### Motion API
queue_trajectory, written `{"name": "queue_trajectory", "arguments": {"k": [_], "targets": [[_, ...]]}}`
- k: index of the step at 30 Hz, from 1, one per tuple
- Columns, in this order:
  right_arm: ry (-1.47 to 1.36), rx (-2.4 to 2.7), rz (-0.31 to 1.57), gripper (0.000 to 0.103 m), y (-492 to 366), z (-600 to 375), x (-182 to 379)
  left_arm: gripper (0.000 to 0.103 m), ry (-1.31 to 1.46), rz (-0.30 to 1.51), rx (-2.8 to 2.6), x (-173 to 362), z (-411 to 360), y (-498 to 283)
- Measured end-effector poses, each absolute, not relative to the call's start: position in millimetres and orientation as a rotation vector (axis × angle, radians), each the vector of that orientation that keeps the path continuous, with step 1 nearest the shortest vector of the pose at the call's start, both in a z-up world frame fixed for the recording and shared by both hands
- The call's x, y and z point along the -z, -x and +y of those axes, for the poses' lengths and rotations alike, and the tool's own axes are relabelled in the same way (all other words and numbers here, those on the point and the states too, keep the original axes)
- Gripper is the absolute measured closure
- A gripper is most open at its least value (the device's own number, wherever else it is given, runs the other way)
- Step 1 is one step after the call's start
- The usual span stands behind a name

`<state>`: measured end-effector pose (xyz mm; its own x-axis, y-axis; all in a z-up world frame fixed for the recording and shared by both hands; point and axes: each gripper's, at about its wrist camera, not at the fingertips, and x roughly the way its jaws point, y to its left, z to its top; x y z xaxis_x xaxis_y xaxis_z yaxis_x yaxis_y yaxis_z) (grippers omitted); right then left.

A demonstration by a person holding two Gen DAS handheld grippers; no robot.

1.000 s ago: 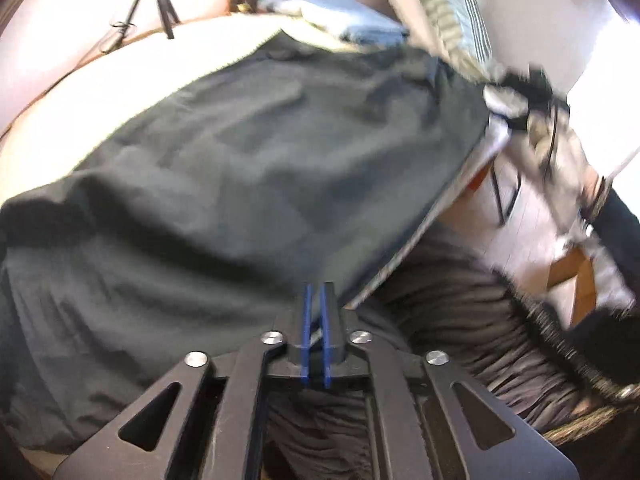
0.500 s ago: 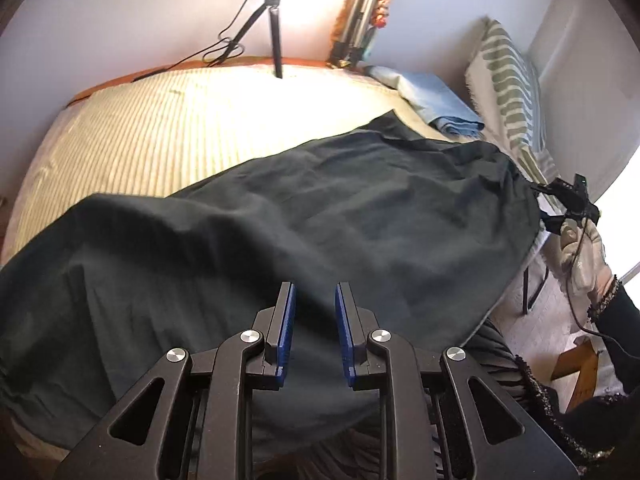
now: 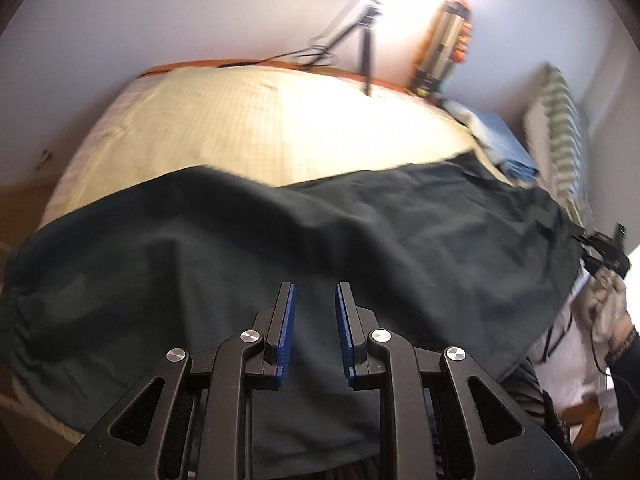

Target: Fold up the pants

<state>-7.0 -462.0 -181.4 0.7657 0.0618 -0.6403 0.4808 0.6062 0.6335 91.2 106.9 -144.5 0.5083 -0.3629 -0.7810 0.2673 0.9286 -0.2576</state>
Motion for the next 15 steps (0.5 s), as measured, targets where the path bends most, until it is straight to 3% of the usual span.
{"name": "queue_trajectory", "arguments": {"k": [7, 9, 12, 15], "targets": [[-0.604, 0.351, 0.562, 0.082, 34, -421, 107, 0.084, 0.171, 0.994, 0.289, 166, 139, -99], [-0.563, 0.406, 0.549, 0.082, 53, -419, 111, 0.084, 0.177, 0.992, 0.284, 166, 142, -101], [-0.614, 0.416, 0.671, 0.081, 50, -434, 143, 0.084, 0.201, 0.979, 0.266, 165, 150, -103], [-0.595, 0.425, 0.782, 0.071, 39, -438, 157, 0.084, 0.223, 0.951, 0.229, 154, 167, -95]]}}
